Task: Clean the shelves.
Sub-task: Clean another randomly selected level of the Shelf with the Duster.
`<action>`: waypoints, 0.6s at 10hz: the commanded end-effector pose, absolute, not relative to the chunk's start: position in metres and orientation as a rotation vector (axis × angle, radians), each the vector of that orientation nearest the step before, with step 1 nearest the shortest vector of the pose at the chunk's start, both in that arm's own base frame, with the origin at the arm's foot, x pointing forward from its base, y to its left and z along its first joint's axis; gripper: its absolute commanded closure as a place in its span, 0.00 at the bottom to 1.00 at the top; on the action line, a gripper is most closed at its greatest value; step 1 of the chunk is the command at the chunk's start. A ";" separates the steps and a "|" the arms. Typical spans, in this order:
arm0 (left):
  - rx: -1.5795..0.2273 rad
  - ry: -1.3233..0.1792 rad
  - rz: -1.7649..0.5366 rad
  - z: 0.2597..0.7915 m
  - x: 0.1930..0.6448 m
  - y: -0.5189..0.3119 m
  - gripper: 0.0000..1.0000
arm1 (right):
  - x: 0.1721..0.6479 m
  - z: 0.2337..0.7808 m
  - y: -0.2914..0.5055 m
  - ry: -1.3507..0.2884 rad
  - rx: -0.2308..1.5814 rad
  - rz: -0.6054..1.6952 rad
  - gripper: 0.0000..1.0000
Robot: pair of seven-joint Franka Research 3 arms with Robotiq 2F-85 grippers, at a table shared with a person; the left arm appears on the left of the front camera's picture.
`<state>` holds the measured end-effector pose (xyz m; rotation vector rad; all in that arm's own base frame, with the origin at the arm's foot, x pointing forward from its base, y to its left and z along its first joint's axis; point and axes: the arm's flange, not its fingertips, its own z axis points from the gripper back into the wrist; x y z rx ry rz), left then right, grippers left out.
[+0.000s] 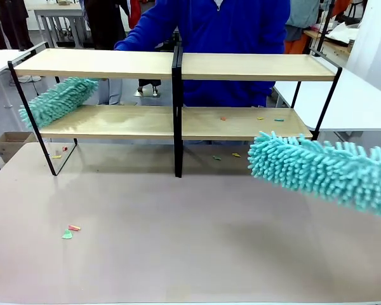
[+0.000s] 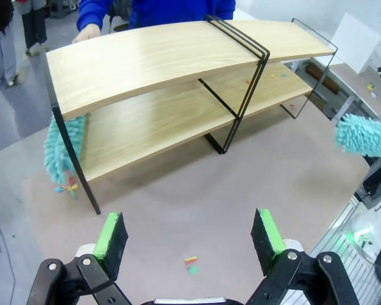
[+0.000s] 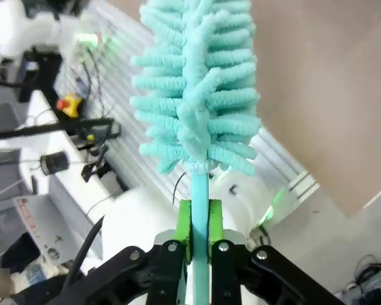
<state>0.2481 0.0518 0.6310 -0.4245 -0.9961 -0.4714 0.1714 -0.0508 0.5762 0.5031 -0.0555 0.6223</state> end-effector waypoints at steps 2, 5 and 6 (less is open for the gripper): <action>-0.429 -0.995 -0.470 0.631 0.249 0.052 0.00 | 0.159 0.586 -0.073 -0.051 0.538 0.601 0.88; -0.429 -0.995 -0.470 0.631 0.249 0.052 0.00 | 0.202 0.578 -0.033 -0.141 0.532 0.661 0.88; -0.429 -0.995 -0.470 0.631 0.249 0.052 0.00 | 0.224 0.574 -0.011 -0.173 0.510 0.639 0.88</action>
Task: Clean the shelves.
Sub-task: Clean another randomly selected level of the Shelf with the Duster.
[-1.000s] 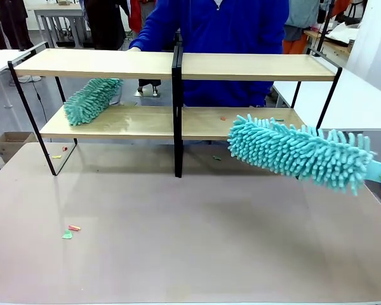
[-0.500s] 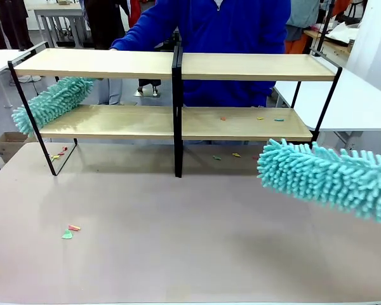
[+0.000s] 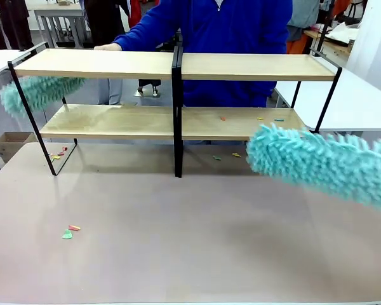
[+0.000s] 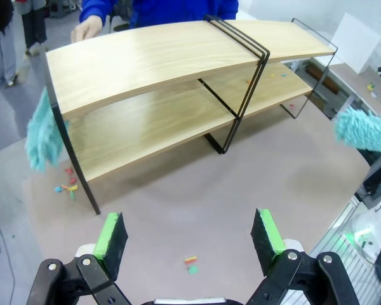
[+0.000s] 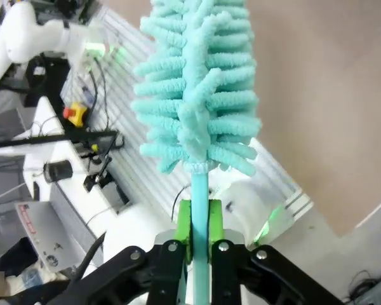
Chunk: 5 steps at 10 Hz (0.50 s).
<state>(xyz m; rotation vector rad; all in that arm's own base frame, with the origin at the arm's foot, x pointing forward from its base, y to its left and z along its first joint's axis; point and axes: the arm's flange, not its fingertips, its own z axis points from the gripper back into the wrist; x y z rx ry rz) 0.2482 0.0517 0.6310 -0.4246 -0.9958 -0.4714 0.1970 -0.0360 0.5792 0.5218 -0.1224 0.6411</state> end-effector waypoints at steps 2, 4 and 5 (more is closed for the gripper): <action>-0.429 -0.995 -0.470 0.631 0.249 0.052 0.00 | 0.270 0.565 0.025 -0.205 0.469 0.528 0.88; -0.429 -0.995 -0.470 0.631 0.249 0.052 0.00 | 0.315 0.552 0.057 -0.181 0.414 0.476 0.88; -0.429 -0.995 -0.470 0.631 0.249 0.052 0.00 | 0.339 0.548 0.070 -0.228 0.426 0.449 0.88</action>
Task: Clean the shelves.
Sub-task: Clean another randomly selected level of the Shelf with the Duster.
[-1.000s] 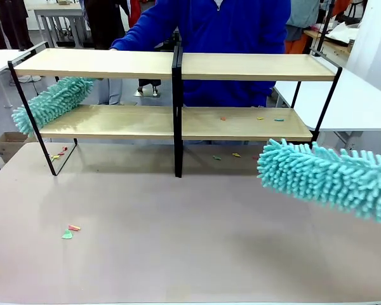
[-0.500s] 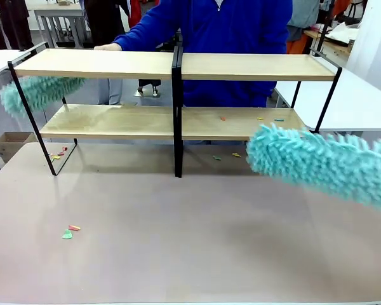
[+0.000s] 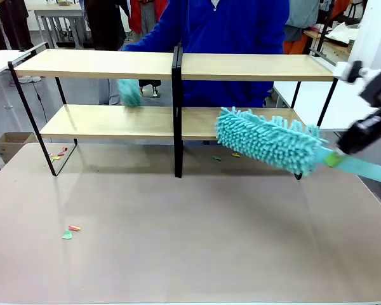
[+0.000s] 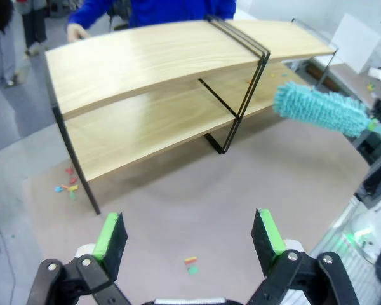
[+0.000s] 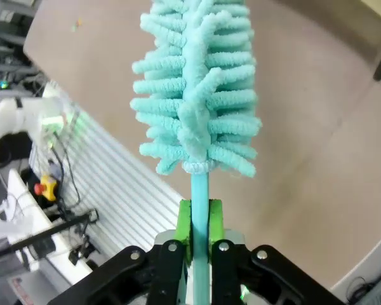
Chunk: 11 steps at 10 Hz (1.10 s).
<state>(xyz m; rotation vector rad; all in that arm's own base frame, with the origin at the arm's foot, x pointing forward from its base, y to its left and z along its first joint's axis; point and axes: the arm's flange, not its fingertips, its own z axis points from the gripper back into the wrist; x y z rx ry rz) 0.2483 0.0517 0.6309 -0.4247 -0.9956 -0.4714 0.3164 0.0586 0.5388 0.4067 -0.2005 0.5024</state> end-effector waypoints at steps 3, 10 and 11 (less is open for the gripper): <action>-0.429 -0.995 -0.470 0.631 0.249 0.052 0.00 | 0.381 0.542 0.101 -0.266 0.437 0.464 0.88; -0.429 -0.995 -0.470 0.631 0.249 0.052 0.00 | 0.396 0.524 0.110 -0.292 0.209 0.202 0.88; -0.429 -0.995 -0.470 0.631 0.249 0.052 0.00 | 0.393 0.524 0.106 -0.270 0.194 0.199 0.88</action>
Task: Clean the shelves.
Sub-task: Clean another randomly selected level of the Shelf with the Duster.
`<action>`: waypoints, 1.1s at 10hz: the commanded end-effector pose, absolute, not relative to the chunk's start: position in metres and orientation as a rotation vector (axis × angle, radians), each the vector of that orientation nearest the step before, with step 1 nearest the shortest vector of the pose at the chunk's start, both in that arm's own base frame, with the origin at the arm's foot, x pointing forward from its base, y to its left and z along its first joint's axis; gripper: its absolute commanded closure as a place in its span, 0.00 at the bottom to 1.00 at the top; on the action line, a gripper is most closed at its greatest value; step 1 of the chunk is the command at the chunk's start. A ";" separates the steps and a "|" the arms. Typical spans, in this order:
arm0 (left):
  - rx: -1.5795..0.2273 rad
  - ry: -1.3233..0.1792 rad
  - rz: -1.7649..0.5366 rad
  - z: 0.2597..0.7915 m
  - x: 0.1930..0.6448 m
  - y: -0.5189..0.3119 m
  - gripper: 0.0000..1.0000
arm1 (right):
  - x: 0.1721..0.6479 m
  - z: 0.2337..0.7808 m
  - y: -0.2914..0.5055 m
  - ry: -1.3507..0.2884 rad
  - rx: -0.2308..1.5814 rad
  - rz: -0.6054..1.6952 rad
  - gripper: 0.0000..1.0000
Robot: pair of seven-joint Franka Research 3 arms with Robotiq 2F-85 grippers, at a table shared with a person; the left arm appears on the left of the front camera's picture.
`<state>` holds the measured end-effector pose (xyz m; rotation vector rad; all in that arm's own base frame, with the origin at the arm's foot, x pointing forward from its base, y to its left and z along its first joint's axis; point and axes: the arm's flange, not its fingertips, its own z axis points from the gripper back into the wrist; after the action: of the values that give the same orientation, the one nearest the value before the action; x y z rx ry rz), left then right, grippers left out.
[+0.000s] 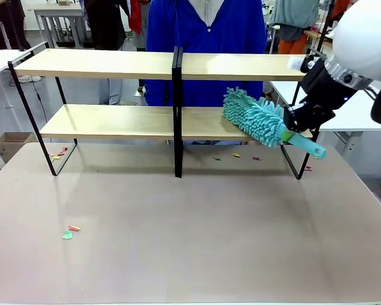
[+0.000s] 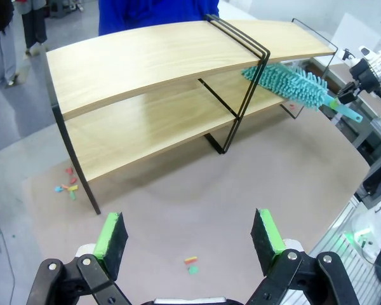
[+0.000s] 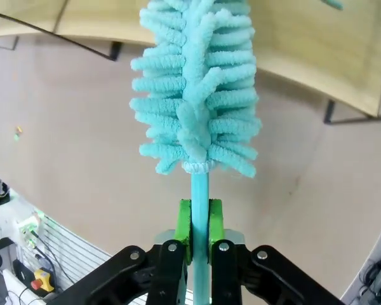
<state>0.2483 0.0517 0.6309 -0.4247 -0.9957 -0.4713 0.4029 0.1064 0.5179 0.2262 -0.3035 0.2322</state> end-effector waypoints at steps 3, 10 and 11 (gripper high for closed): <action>-0.429 -0.995 -0.470 0.631 0.249 0.052 0.00 | 0.387 0.524 0.097 -0.254 0.133 0.132 0.88; -0.429 -0.995 -0.470 0.631 0.249 0.052 0.00 | 0.359 0.521 0.086 -0.335 -0.152 -0.164 0.88; -0.429 -0.995 -0.470 0.631 0.249 0.052 0.00 | 0.358 0.521 0.090 -0.374 -0.090 -0.112 0.88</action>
<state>0.2482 0.0518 0.6309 -0.4247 -0.9959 -0.4713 0.3601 0.0875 0.5228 -0.1256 -0.3216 -0.1537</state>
